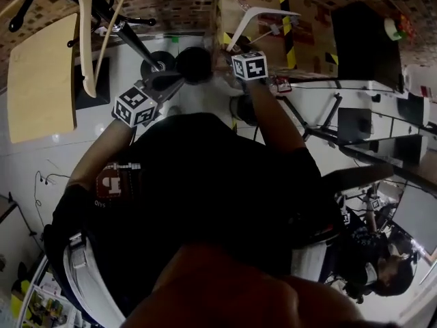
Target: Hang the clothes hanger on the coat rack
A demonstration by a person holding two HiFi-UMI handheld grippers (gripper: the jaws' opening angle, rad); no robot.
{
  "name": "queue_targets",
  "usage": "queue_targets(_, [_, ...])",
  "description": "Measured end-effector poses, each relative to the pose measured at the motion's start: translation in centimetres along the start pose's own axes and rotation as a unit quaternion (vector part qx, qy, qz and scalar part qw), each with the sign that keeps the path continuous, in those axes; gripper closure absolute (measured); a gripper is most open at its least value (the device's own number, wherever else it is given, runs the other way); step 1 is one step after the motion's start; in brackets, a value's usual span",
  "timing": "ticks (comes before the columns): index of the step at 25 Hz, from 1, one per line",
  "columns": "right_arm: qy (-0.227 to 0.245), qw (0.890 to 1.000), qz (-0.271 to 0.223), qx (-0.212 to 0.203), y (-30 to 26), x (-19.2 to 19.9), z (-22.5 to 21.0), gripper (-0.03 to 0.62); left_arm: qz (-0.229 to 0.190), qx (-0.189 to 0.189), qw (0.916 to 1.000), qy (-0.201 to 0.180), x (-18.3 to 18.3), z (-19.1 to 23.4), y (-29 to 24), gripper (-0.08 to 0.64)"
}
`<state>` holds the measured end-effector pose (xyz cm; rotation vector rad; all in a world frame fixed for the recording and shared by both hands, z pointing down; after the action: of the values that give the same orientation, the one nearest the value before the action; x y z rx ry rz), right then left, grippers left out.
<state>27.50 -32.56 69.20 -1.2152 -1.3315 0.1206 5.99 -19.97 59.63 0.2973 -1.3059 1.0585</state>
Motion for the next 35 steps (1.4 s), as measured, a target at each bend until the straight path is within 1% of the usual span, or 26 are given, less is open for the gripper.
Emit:
queue_targets(3, [0.002,0.999,0.027,0.041,-2.2,0.0,-1.1,0.235,0.010,-0.013,0.9999,-0.001,0.4,1.2,0.2,0.568])
queue_targets(5, [0.010,0.997,0.055,0.047,-3.2,0.6,-1.9,0.233,0.007,-0.028,0.9995,0.012,0.4,1.8,0.0,0.568])
queue_targets(7, [0.021,0.996,0.078,0.038,-3.8,1.2,-2.2,0.235,0.002,-0.041,0.9989,0.021,0.2,1.8,-0.4,0.568])
queue_targets(9, [0.032,0.995,0.091,0.024,-3.8,1.7,-2.2,0.245,-0.007,-0.052,0.9981,0.030,0.1,1.4,-0.6,0.568])
queue_targets(14, [0.046,0.994,0.102,-0.002,-2.3,3.0,-2.2,0.252,-0.020,-0.074,0.9961,0.043,0.2,0.4,-1.2,0.568])
queue_targets(16, [0.059,0.992,0.113,-0.008,-1.6,4.1,-1.8,0.258,-0.023,-0.077,0.9956,0.049,0.2,0.2,-1.4,0.568])
queue_targets(20, [0.100,0.984,0.148,-0.017,0.3,7.0,-0.9,0.275,-0.027,-0.069,0.9960,0.049,-0.4,-0.1,-2.0,0.568])
queue_targets(22, [0.123,0.980,0.158,-0.008,1.3,7.8,-0.9,0.297,-0.025,-0.063,0.9967,0.045,-0.5,-0.1,-2.4,0.568])
queue_targets(23, [0.134,0.977,0.166,0.001,1.8,8.1,-1.0,0.308,-0.024,-0.060,0.9970,0.043,-0.6,0.0,-2.5,0.568])
queue_targets(25, [0.156,0.968,0.195,0.023,2.6,9.2,-1.3,0.320,-0.022,-0.056,0.9974,0.040,-0.7,0.0,-2.7,0.568])
queue_targets(29, [0.204,0.944,0.247,0.073,3.5,11.4,-2.3,0.324,-0.021,-0.048,0.9980,0.035,-1.0,-0.1,-2.8,0.568])
queue_targets(31, [0.220,0.934,0.265,0.094,3.7,12.2,-2.8,0.327,-0.020,-0.046,0.9982,0.033,-1.1,0.0,-2.8,0.568])
queue_targets(35, [0.236,0.925,0.277,0.108,3.9,12.6,-3.4,0.336,-0.018,-0.046,0.9983,0.030,-1.3,0.4,-2.8,0.568])
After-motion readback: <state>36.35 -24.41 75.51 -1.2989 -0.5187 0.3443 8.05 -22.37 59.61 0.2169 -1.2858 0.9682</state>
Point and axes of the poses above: the fingertips, and each gripper's own axes: y backward along the fingers, z to its left, x out of its underside, the point moved 5 cm from there along y, backward along the fingers, and after that the axes turned 10 degrees about -x, right-handed, at the moved point
